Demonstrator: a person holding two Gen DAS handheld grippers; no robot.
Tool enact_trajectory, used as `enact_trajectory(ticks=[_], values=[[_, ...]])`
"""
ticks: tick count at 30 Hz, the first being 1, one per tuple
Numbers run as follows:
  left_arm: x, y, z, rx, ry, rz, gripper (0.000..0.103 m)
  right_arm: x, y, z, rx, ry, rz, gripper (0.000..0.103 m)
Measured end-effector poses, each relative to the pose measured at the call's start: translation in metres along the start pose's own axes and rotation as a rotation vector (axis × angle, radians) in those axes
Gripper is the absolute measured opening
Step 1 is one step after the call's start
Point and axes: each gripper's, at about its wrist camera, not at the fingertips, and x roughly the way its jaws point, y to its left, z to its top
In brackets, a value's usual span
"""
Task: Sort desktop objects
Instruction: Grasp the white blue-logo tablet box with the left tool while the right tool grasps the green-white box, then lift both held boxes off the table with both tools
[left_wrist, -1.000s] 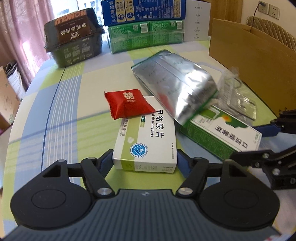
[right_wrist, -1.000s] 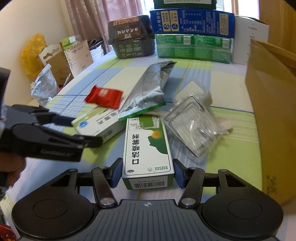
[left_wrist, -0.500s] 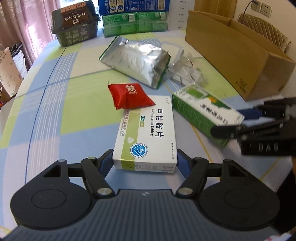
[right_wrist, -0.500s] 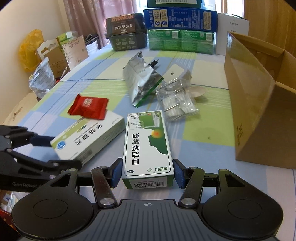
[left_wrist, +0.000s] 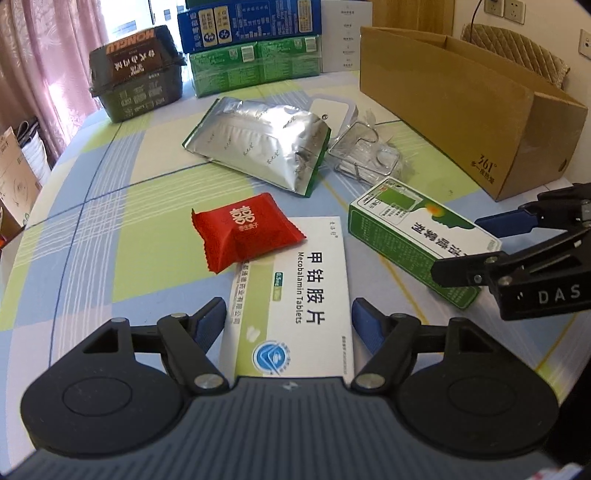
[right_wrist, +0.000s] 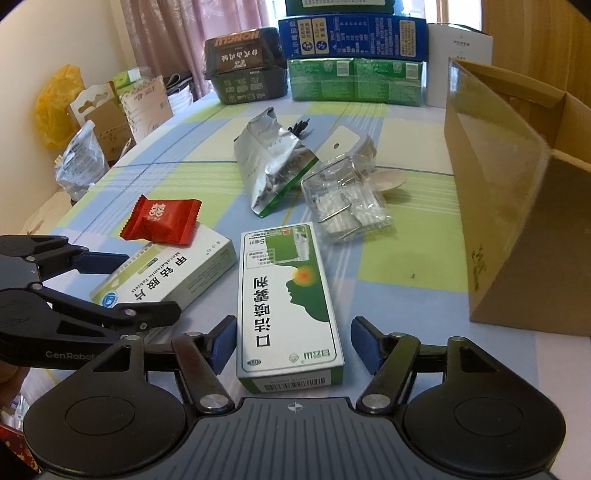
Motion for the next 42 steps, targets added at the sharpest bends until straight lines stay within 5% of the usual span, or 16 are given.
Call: enact_trajectory(ticks=[10,14,29,42], values=[[0.01,0.008,0.005,-0.052,0.048,-0.028,0.067,0.009,0.001,0.005,-0.01,0.013,-0.002,0.055],[0.005,0.038,0.007,-0.324,0.016,-0.158,0.067,0.006,-0.001,0.006,-0.006,-0.001,-0.024,0.055],[0.009,0.01,0.007,-0.094,0.02,-0.014,0.067,0.012,0.0,0.005,-0.026,0.005,-0.038,0.055],[0.015,0.002,0.008,-0.049,0.009,0.024,0.067,0.016,0.005,0.007,-0.057,0.013,-0.043,0.055]])
